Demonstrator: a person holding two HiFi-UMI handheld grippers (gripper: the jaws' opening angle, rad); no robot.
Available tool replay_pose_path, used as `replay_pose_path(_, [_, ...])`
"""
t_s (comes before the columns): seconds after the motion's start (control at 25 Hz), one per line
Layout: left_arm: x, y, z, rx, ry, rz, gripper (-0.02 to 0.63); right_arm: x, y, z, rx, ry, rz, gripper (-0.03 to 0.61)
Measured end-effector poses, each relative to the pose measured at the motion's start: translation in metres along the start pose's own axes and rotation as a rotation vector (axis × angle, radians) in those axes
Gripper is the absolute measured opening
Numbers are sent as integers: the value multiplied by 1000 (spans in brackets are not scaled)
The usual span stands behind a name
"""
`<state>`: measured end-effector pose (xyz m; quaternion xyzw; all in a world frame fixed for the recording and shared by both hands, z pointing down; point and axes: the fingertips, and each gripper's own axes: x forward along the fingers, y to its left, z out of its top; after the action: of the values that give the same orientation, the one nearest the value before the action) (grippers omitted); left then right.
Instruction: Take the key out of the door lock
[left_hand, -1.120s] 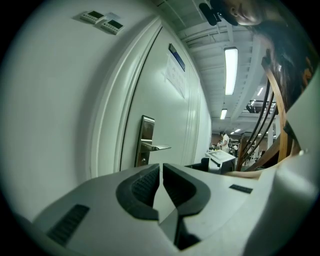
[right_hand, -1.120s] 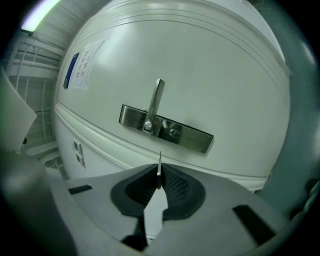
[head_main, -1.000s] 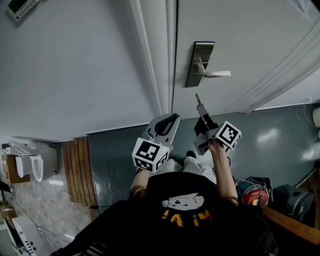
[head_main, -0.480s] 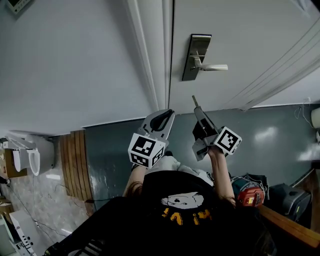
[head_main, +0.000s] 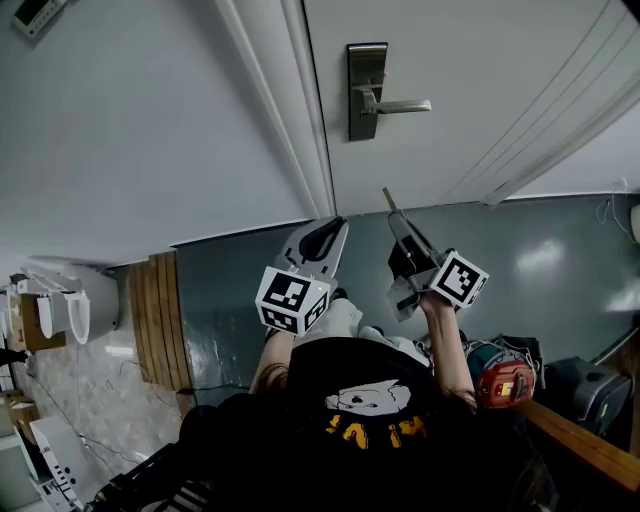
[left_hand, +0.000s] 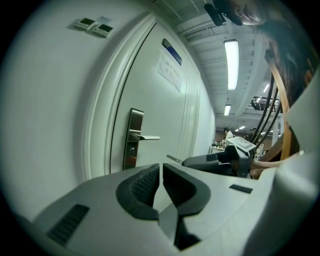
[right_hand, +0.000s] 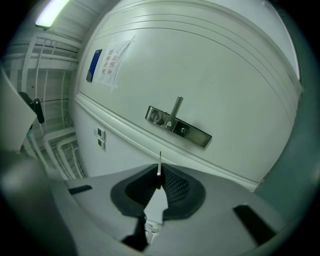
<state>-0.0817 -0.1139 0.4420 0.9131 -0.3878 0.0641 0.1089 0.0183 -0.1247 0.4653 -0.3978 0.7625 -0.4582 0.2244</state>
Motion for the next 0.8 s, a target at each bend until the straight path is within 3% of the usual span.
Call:
replay_pose_path(0.28, [-23, -43, -3, 4, -18, 24, 25, -43, 10, -14, -18, 41, 22, 21])
replay_pose_path(0.8, [-75, -83, -24, -4, -38, 114, 25, -94, 27, -60, -113, 154, 68, 21])
